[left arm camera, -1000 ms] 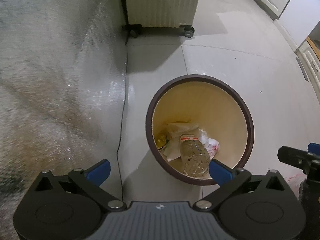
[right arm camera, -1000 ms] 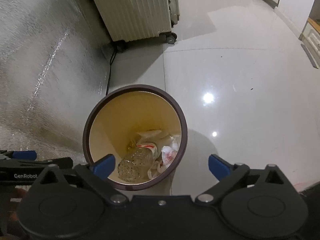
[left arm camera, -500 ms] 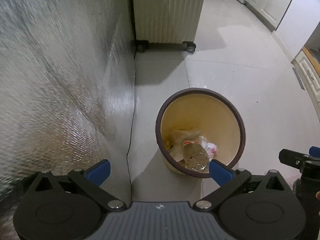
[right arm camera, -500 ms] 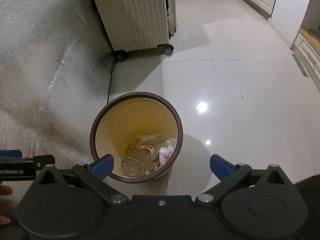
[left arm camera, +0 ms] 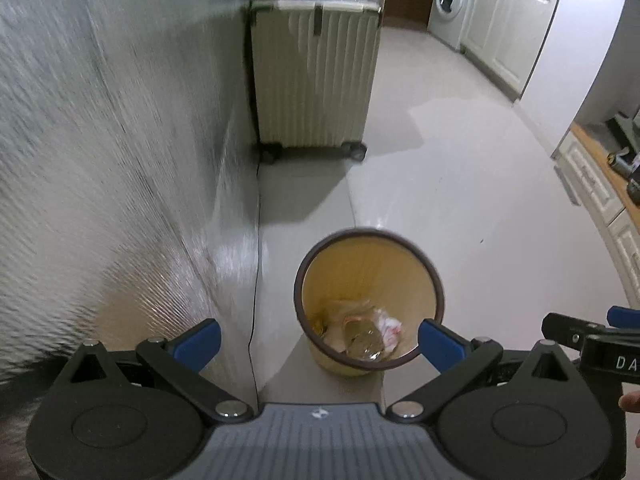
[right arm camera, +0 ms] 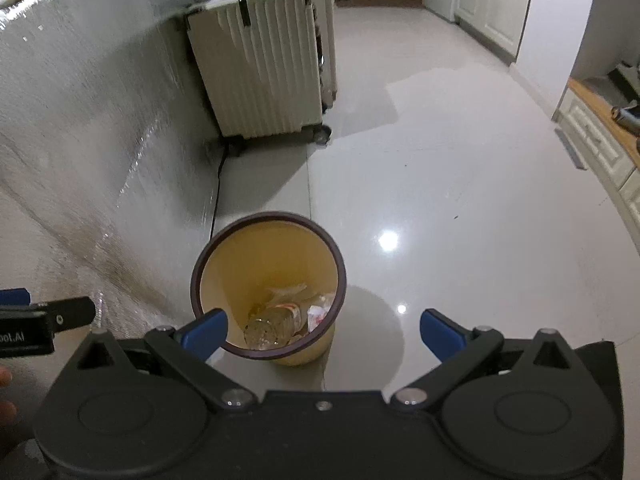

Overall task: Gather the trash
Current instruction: 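Raise both open tools from the wastebasket back over the table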

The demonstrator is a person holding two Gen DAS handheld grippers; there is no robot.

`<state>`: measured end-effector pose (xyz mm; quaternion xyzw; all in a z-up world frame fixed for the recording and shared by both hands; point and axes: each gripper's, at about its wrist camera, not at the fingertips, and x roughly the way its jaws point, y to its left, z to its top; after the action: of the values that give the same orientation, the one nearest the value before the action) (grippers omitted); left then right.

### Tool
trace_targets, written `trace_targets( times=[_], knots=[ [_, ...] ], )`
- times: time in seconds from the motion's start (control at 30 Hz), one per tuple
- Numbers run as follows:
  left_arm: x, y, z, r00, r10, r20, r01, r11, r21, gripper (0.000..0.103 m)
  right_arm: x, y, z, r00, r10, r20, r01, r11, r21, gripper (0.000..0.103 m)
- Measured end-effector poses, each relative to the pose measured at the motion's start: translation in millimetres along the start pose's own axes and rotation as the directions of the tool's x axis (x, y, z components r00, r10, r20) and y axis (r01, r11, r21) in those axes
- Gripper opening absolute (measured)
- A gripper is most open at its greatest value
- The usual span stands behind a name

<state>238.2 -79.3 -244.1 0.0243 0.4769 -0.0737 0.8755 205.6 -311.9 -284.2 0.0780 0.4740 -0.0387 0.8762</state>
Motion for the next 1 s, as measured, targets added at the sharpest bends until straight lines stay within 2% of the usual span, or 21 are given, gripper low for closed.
trace_targets(
  times=[0.27, 0.47, 0.87, 1.0],
  knots=[
    [-61.7, -7.4, 6.6, 0.994, -0.033, 0.101, 0.031, 0.999, 0.014, 0.103, -58.2, -5.5, 0.1, 0.996, -0.009, 0.091, 0.006, 1.0, 0.03, 0.103],
    [-115.9, -13.5, 14.0, 0.977, -0.056, 0.205, 0.051, 0.998, 0.025, 0.103, -107.0, -3.3, 5.7, 0.985, -0.018, 0.169, 0.015, 1.0, 0.024, 0.103],
    [-217.2, -14.4, 24.8, 0.921, -0.069, 0.384, 0.056, 0.997, 0.043, 0.103, -208.0, 8.6, 26.3, 0.939, -0.009, 0.345, 0.001, 1.0, 0.023, 0.103],
    [-253.1, -4.4, 27.8, 0.89, -0.05, 0.453, 0.039, 0.999, 0.034, 0.103, -232.8, 17.9, 33.2, 0.92, 0.01, 0.393, -0.013, 1.0, 0.006, 0.103]
  ],
)
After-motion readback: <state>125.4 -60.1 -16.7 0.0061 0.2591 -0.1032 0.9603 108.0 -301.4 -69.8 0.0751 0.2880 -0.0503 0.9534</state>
